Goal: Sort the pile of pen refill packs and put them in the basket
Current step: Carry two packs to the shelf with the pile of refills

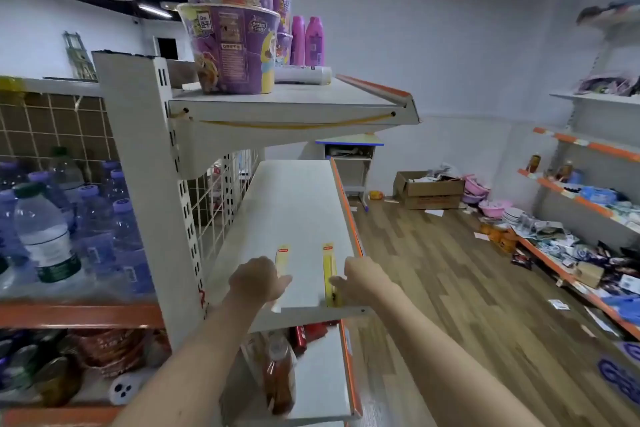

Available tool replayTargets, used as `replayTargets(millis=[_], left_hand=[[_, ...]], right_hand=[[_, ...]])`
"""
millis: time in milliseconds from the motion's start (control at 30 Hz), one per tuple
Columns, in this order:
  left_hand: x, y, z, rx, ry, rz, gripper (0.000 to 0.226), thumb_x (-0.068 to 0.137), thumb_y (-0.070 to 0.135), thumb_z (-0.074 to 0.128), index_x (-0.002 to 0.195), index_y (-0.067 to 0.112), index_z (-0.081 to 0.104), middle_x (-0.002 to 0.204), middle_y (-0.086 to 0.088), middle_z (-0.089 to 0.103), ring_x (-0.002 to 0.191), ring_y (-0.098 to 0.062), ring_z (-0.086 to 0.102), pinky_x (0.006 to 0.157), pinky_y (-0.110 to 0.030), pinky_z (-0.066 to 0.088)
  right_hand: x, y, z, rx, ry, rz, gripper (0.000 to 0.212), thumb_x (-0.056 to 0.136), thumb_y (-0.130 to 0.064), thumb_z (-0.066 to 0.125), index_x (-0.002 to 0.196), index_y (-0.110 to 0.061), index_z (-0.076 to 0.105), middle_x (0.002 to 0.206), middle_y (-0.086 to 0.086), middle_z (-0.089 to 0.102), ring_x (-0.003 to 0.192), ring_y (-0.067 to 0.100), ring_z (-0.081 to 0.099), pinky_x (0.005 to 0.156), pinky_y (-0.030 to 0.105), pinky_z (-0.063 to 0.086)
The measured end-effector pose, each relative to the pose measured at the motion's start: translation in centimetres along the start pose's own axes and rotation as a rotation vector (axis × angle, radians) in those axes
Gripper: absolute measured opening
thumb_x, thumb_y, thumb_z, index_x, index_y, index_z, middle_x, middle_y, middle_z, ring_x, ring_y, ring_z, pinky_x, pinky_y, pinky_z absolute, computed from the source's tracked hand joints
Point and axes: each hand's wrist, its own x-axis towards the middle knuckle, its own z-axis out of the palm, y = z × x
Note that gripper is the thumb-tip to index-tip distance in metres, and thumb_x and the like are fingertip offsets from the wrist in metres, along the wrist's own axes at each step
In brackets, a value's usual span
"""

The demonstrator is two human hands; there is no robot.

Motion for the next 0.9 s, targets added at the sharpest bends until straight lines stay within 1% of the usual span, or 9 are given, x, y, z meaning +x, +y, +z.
replayTargets(millis=[100,233,333,467,600,633,700,833,900], left_hand=[[0.8,0.0,0.5,0.023,-0.125,-0.074,0.055,0.085,0.054,0.049,0.109,0.005,0.056,0.101,-0.008,0.062,0.100,-0.024,0.060,0.082,-0.029,0.047],[1.6,0.4,0.9,0.038,-0.170,-0.115,0.037,0.084,0.035,0.052,0.109,0.008,0.055,0.090,-0.004,0.053,0.098,-0.023,0.060,0.079,-0.028,0.046],[2.1,0.1,1.2,-0.008,-0.156,-0.136,0.033,0.086,0.031,0.054,0.108,0.007,0.055,0.094,-0.006,0.058,0.097,-0.025,0.062,0.080,-0.029,0.049],[2.5,0.2,1.4,-0.062,-0.181,-0.164,0.032,0.089,0.023,0.054,0.114,0.003,0.053,0.113,-0.010,0.061,0.098,-0.024,0.059,0.078,-0.027,0.047],[2.6,0.0,1.1,-0.016,-0.171,-0.156,0.027,0.091,0.013,0.048,0.116,0.003,0.051,0.115,-0.011,0.058,0.102,-0.024,0.056,0.081,-0.027,0.044],[2.5,-0.1,1.0,-0.017,-0.152,-0.146,0.026,0.092,0.010,0.046,0.116,0.002,0.050,0.117,-0.012,0.057,0.104,-0.025,0.056,0.083,-0.027,0.045],[2.2,-0.3,0.7,-0.041,-0.091,-0.102,0.024,0.091,0.006,0.043,0.114,0.000,0.047,0.117,-0.014,0.056,0.106,-0.028,0.056,0.084,-0.029,0.045],[1.1,-0.2,-0.6,-0.138,0.079,-0.024,0.021,0.095,0.013,0.038,0.111,0.001,0.042,0.107,-0.017,0.060,0.099,-0.032,0.060,0.078,-0.033,0.047],[-0.1,0.3,-1.1,-0.259,0.134,-0.008,0.017,0.096,0.020,0.037,0.102,0.005,0.041,0.099,-0.017,0.061,0.093,-0.034,0.061,0.075,-0.038,0.047]], right_hand=[[0.7,-0.6,0.1,-0.057,-0.039,0.074,0.041,0.095,-0.046,0.042,0.077,-0.010,0.043,0.064,0.000,0.040,0.052,0.013,0.037,0.044,0.024,0.030],[1.7,-1.4,-0.1,-0.111,-0.111,0.143,0.050,0.093,-0.052,0.042,0.063,-0.012,0.040,0.061,0.001,0.040,0.051,0.014,0.040,0.046,0.024,0.031],[2.3,-1.8,-0.1,-0.164,-0.177,0.163,0.044,0.091,-0.050,0.046,0.072,-0.011,0.048,0.068,0.002,0.046,0.069,0.019,0.050,0.059,0.026,0.039],[2.8,-2.2,-0.2,-0.117,-0.267,0.164,0.033,0.095,-0.038,0.044,0.102,-0.009,0.057,0.091,0.005,0.050,0.085,0.022,0.049,0.076,0.030,0.042],[2.9,-2.4,-0.4,-0.150,-0.302,0.147,0.018,0.097,-0.022,0.041,0.097,-0.009,0.053,0.087,0.006,0.047,0.082,0.023,0.047,0.072,0.030,0.040],[2.8,-2.3,-0.5,-0.168,-0.291,0.139,0.013,0.095,-0.016,0.042,0.100,-0.009,0.052,0.085,0.007,0.048,0.079,0.024,0.048,0.069,0.030,0.041],[2.4,-2.3,-0.7,-0.171,-0.208,0.117,0.022,0.091,-0.005,0.042,0.111,-0.006,0.052,0.088,0.009,0.051,0.072,0.024,0.047,0.062,0.031,0.040],[1.5,-2.0,-1.2,0.010,-0.002,0.118,0.010,0.089,0.001,0.036,0.094,-0.008,0.037,0.075,0.003,0.041,0.059,0.017,0.038,0.049,0.028,0.030],[0.7,-1.7,-1.5,0.116,0.074,0.139,0.007,0.091,-0.003,0.034,0.094,-0.009,0.033,0.072,0.004,0.038,0.057,0.016,0.036,0.046,0.028,0.027]])
